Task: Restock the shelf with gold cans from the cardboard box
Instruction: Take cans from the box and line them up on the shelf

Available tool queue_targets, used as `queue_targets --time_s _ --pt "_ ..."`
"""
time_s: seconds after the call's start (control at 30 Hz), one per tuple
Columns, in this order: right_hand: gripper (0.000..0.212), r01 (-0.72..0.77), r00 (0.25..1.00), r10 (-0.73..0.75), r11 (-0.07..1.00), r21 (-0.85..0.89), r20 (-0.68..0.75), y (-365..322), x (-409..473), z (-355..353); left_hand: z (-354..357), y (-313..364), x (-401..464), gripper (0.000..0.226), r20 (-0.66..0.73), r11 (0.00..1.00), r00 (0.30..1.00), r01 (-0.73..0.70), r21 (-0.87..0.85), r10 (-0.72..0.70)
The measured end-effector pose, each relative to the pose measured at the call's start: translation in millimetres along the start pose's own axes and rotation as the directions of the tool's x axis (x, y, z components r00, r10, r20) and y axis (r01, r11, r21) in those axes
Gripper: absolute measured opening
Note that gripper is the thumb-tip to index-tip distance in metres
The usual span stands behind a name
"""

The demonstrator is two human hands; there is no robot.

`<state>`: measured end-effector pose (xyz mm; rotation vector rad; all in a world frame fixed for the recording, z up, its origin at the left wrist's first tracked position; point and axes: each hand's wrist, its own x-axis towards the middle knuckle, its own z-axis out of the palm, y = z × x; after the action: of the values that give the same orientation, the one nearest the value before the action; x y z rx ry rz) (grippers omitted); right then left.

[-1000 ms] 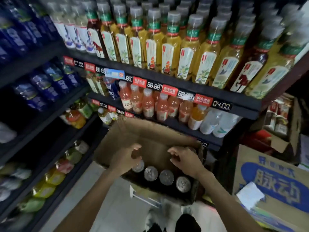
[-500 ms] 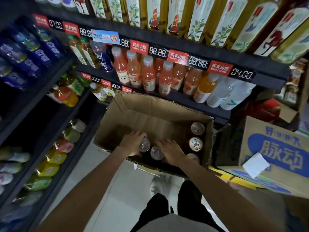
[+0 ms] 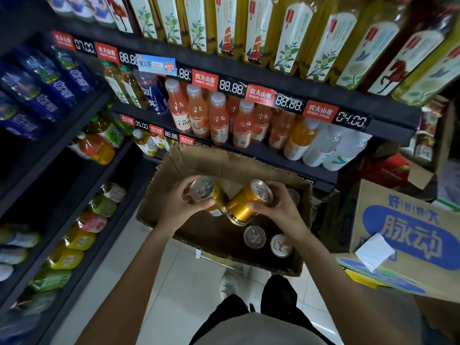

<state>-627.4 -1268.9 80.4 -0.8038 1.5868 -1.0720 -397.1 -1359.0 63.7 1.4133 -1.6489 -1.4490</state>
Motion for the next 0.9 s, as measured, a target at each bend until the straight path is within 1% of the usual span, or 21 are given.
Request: queue_targets --time_s 0.07,0.13,0.2,0.27,0.37,0.5,0.6,0.7,0.8,0.9 --pt "0.071 -0.069 0.997 0.073 0.978 0.198 -0.009 -18 -10 -6 7 23 -9 0.059 -0.066 0.981 0.998 0.012 -0.193 -0.025" --pt "0.070 -0.087 0.996 0.089 0.943 0.322 0.009 -33 -20 -11 14 46 -15 0.053 -0.117 0.947 0.992 0.016 -0.320 -0.057" --pt "0.067 -0.062 0.998 0.066 0.927 0.370 0.001 -44 -28 -16 21 68 -22 0.048 -0.122 0.923 0.989 0.030 -0.384 -0.083" --pt "0.061 -0.026 0.999 0.041 0.929 0.369 -0.031 -51 -34 -21 27 85 -27 0.048 -0.089 0.908 0.991 0.054 -0.415 -0.100" --pt "0.057 0.036 0.995 -0.009 0.957 0.288 -0.096 -58 -42 -30 33 104 -33 0.050 -0.067 0.938 0.996 0.026 -0.347 -0.052" --pt "0.061 0.117 0.984 -0.085 0.972 0.206 -0.157 -66 -51 -47 43 123 -33 0.047 -0.095 0.980 0.995 -0.060 -0.191 0.043" --pt "0.060 0.180 0.972 -0.152 0.972 0.153 -0.177 -78 -58 -62 53 145 -32 0.052 -0.119 0.990 0.986 -0.128 -0.063 0.120" --pt "0.059 0.244 0.956 -0.231 0.968 0.056 -0.180 -97 -63 -82 60 170 -28 0.064 -0.124 0.974 0.966 -0.227 0.012 0.226" --pt "0.053 0.320 0.929 -0.329 0.944 -0.081 -0.169 -126 -68 -107 66 207 -25 0.057 -0.117 0.944 0.937 -0.325 0.049 0.329" --pt "0.049 0.404 0.892 -0.426 0.901 -0.157 -0.150 -163 -75 -134 75 252 -25 0.053 -0.105 0.893 0.887 -0.447 0.050 0.449"
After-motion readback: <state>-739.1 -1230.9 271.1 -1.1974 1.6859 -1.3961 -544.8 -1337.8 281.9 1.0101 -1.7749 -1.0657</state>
